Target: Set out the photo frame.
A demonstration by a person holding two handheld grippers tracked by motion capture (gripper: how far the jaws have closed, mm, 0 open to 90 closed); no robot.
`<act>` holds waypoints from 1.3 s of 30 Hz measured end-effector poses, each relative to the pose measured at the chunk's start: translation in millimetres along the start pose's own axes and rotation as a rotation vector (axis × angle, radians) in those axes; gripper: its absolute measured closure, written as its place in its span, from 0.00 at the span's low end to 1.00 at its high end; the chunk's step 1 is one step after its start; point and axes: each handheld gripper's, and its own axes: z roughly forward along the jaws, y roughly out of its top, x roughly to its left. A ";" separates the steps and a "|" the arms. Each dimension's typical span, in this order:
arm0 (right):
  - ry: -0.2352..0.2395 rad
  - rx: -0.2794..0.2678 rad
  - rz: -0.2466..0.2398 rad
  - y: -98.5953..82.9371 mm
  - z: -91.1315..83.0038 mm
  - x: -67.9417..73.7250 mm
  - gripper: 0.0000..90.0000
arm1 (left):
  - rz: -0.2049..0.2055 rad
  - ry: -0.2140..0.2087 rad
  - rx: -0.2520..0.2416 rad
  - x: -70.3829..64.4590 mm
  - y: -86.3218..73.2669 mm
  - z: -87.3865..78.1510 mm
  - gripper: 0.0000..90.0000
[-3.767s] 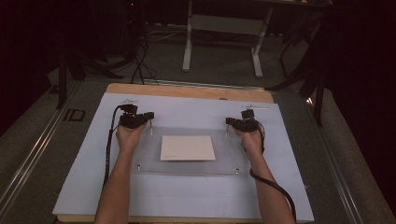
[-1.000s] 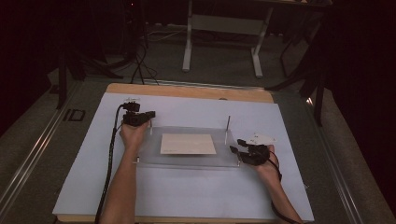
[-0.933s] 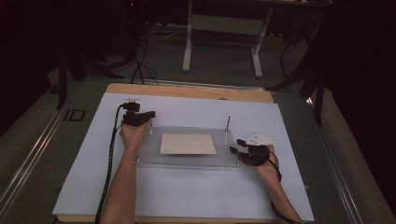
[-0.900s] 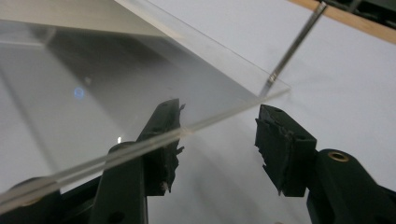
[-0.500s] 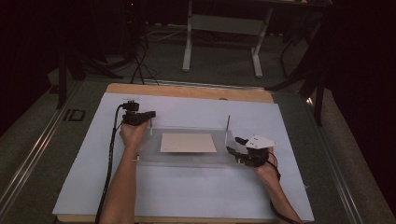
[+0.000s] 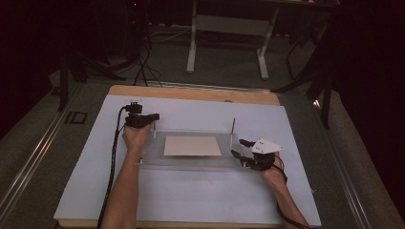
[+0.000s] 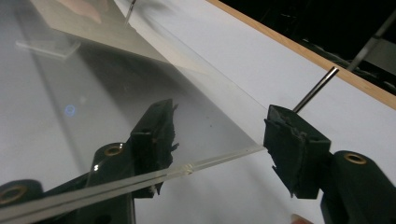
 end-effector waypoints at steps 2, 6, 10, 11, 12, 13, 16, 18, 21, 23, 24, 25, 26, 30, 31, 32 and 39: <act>0.011 -0.007 -0.011 -0.2 0.1 -0.1 0.47 | -0.001 -0.001 0.002 -0.1 0.6 0.3 0.91; 0.031 -0.018 -0.007 0.2 0.5 -2.1 0.48 | 0.000 0.001 0.006 -0.2 1.1 0.5 0.90; 0.037 -0.024 0.005 1.5 1.4 -2.3 0.48 | 0.007 -0.004 0.014 0.6 0.5 1.2 0.87; 0.036 -0.024 0.007 1.6 1.5 -2.4 0.48 | 0.010 -0.001 0.021 0.2 0.1 2.0 0.85; 0.035 -0.024 0.010 1.7 1.5 -2.4 0.48 | 0.009 -0.001 0.027 -0.1 -0.5 3.0 0.84; 0.032 -0.024 0.010 1.9 1.6 -2.3 0.48 | 0.010 -0.006 0.030 -0.2 -0.9 3.6 0.83; 0.028 -0.023 0.018 2.5 1.8 -2.2 0.48 | 0.017 -0.014 0.023 -1.2 -1.0 3.4 0.79; 0.028 -0.025 0.022 2.8 1.9 -2.5 0.48 | 0.023 -0.023 0.018 -1.6 -0.4 1.7 0.77; 0.029 -0.028 0.035 3.5 1.8 -3.0 0.48 | 0.037 -0.035 0.008 -1.5 0.2 -2.0 0.75; 0.029 -0.030 0.038 4.0 2.0 -3.5 0.48 | 0.039 -0.041 -0.004 -1.0 -0.1 -4.9 0.74; 0.029 -0.027 0.038 4.2 1.8 -3.5 0.48 | 0.038 -0.047 -0.010 -0.2 -0.5 -6.4 0.74; 0.028 -0.026 0.039 4.3 1.8 -3.4 0.48 | 0.037 -0.050 -0.015 0.6 -1.0 -8.3 0.74; 0.028 -0.026 0.040 4.3 1.8 -3.5 0.48 | 0.039 -0.055 -0.020 1.3 -1.6 -10.1 0.74; 0.029 -0.025 0.044 4.9 1.7 -3.7 0.48 | 0.064 -0.057 -0.028 2.8 -3.5 -18.1 0.73; 0.029 -0.024 0.045 5.0 1.8 -3.8 0.48 | 0.072 -0.060 -0.032 3.2 -3.9 -20.2 0.73; 0.029 -0.024 0.047 5.2 1.8 -3.8 0.48 | 0.082 -0.063 -0.034 3.5 -4.2 -22.3 0.72; 0.029 -0.020 0.055 6.4 1.8 -4.0 0.48 | 0.120 -0.076 -0.059 4.8 -8.0 -36.6 0.71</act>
